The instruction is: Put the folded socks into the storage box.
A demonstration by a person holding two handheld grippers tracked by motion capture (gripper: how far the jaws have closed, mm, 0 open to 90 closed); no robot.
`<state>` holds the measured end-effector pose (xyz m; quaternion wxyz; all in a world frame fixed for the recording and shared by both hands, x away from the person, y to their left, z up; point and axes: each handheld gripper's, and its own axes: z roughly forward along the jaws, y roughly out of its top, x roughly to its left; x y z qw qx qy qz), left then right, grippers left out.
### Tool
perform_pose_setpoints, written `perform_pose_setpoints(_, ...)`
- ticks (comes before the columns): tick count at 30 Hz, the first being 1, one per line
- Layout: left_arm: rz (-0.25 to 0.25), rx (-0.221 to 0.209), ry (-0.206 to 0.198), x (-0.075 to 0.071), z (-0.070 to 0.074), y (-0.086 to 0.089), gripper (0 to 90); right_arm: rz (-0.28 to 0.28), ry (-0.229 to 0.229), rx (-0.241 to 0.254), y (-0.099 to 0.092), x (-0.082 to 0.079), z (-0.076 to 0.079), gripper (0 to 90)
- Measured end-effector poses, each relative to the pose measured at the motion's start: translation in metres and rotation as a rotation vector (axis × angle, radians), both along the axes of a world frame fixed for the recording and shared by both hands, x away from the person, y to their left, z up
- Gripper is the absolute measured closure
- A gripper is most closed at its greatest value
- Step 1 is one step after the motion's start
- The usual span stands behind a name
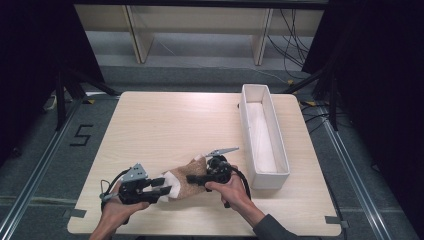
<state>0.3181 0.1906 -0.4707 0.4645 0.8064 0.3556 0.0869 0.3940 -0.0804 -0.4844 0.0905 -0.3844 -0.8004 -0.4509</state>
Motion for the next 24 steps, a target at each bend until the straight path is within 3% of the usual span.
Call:
perform_pose_setpoints(2,0.016,0.013,-0.003,-0.005,0.002,0.001,44.2,0.016,0.000,0.011,0.001,0.002,0.005,56.3)
perform_pose_setpoints(6,0.058,-0.035,0.000,-0.012,0.006,0.008,32.0,0.039,-0.032,-0.015,0.004,0.006,0.020,56.5)
perform_pose_setpoints(9,0.081,-0.022,0.008,-0.015,0.004,0.012,21.4,0.058,-0.073,-0.046,0.005,0.009,0.035,56.8)
perform_pose_setpoints(12,0.092,-0.020,0.025,-0.014,-0.004,0.015,19.5,0.068,-0.093,-0.057,0.005,0.015,0.054,57.1)
perform_pose_setpoints(15,0.082,0.011,0.038,-0.013,-0.008,0.018,19.2,0.063,-0.115,-0.080,0.002,0.019,0.079,57.4)
perform_pose_setpoints(18,0.084,0.024,0.050,-0.013,-0.011,0.017,19.6,0.076,-0.179,-0.092,-0.003,0.026,0.103,57.4)
perform_pose_setpoints(19,0.075,0.034,0.049,-0.013,-0.012,0.018,19.7,0.071,-0.213,-0.123,-0.008,0.031,0.119,57.4)
perform_pose_setpoints(20,0.078,0.036,0.056,-0.014,-0.013,0.017,19.7,0.071,-0.213,-0.123,-0.008,0.031,0.119,57.4)
perform_pose_setpoints(21,0.057,0.073,0.057,-0.013,-0.013,0.019,19.9,0.062,-0.208,-0.128,-0.010,0.032,0.127,57.4)
perform_pose_setpoints(22,0.076,0.050,0.066,-0.014,-0.015,0.017,19.9,0.065,-0.240,-0.155,-0.013,0.035,0.134,57.4)
perform_pose_setpoints(24,0.055,0.079,0.073,-0.013,-0.017,0.018,19.8,0.047,-0.232,-0.176,-0.020,0.038,0.146,57.4)
